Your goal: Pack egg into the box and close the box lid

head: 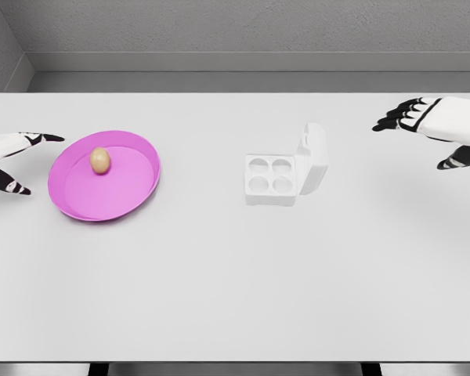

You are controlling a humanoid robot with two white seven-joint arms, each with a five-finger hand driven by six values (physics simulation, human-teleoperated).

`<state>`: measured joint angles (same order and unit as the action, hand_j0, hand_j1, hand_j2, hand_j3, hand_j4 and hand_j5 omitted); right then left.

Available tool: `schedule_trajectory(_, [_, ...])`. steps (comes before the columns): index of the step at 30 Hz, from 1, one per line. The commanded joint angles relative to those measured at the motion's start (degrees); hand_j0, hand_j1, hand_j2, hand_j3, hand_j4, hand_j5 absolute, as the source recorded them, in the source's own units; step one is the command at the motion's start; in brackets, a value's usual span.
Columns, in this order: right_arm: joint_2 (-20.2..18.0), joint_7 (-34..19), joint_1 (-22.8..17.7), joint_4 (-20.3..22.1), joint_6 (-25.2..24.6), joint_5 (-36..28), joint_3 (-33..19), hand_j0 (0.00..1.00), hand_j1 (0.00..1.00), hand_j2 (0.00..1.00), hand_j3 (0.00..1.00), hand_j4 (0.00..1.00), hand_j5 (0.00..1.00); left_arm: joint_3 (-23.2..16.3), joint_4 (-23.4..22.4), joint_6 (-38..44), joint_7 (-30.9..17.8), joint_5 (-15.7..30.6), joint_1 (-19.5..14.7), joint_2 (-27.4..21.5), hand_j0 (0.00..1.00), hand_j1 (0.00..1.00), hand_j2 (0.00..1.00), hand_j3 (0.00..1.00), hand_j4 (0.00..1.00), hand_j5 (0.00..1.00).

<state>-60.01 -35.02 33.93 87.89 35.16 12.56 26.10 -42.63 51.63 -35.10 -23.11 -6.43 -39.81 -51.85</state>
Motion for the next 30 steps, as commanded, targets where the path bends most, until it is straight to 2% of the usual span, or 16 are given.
schedule_trajectory(1, [0.24, 0.02, 0.0, 0.08, -0.16, 0.09, -0.09, 1.0, 1.0, 1.0, 1.0, 1.0, 1.0, 0.09, 0.05, 0.1, -0.01, 0.37, 0.0, -0.44, 1.0, 1.0, 1.0, 1.0, 1.0, 1.0])
schedule_trajectory(14, [-0.02, 0.02, -0.09, 0.17, -0.16, 0.01, -0.09, 1.0, 1.0, 1.0, 1.0, 1.0, 1.0, -0.43, 0.31, 0.1, -0.36, 0.19, -0.7, -0.44, 1.0, 1.0, 1.0, 1.0, 1.0, 1.0])
schedule_trajectory(15, [-0.02, 0.02, -0.09, 0.17, -0.16, 0.01, -0.09, 1.0, 1.0, 1.0, 1.0, 1.0, 1.0, -0.96, 0.31, 0.1, -2.29, 0.11, -1.84, -0.44, 1.0, 1.0, 1.0, 1.0, 1.0, 1.0])
schedule_trajectory(17, [-0.11, 0.02, -0.09, 0.17, -0.16, 0.01, -0.09, 1.0, 1.0, 1.0, 1.0, 1.0, 1.0, -1.75, -0.13, 0.1, -2.91, 0.19, -3.95, -0.35, 1.0, 1.0, 1.0, 1.0, 1.0, 1.0])
schedule_trajectory(19, [-0.11, 0.02, -0.26, 0.17, -0.16, 0.01, -0.09, 1.0, 1.0, 1.0, 1.0, 1.0, 1.0, -2.19, 1.19, 0.1, -3.26, 0.02, -6.41, 1.23, 1.0, 1.0, 1.0, 1.0, 1.0, 1.0])
schedule_trajectory(20, [-0.11, 0.02, -0.44, 0.17, -0.16, 0.01, -0.09, 1.0, 1.0, 1.0, 1.0, 1.0, 1.0, -2.19, 2.59, 0.1, -5.1, -0.6, -7.56, 1.4, 1.0, 1.0, 1.0, 1.0, 1.0, 1.0])
schedule_trajectory(22, [-0.29, 0.02, -0.53, 0.17, -0.16, 0.01, -0.09, 1.0, 1.0, 1.0, 1.0, 1.0, 1.0, -3.42, 5.85, 0.1, -8.0, -0.77, -7.73, 3.34, 1.0, 1.0, 1.0, 1.0, 1.0, 1.0])
schedule_trajectory(23, [-0.29, 0.02, -0.53, 0.17, -0.16, 0.01, -0.17, 1.0, 1.0, 1.0, 1.0, 1.0, 1.0, -4.74, 6.02, 0.1, -8.27, -0.86, -7.91, 4.04, 1.0, 1.0, 1.0, 1.0, 1.0, 1.0])
schedule_trajectory(25, [-0.37, 0.02, -0.44, 0.08, -0.16, 0.01, -0.17, 1.0, 1.0, 1.0, 1.0, 1.0, 1.0, -4.92, 5.85, 0.1, -8.36, -4.46, -8.44, 6.41, 1.0, 1.0, 1.0, 1.0, 1.0, 1.0])
schedule_trajectory(30, [-0.64, 0.02, -1.76, -0.71, -0.16, -0.34, 0.18, 1.0, 1.0, 1.0, 1.0, 1.0, 1.0, -4.83, 5.85, 0.1, -8.27, -4.46, -8.44, 6.59, 1.0, 1.0, 1.0, 1.0, 1.0, 1.0])
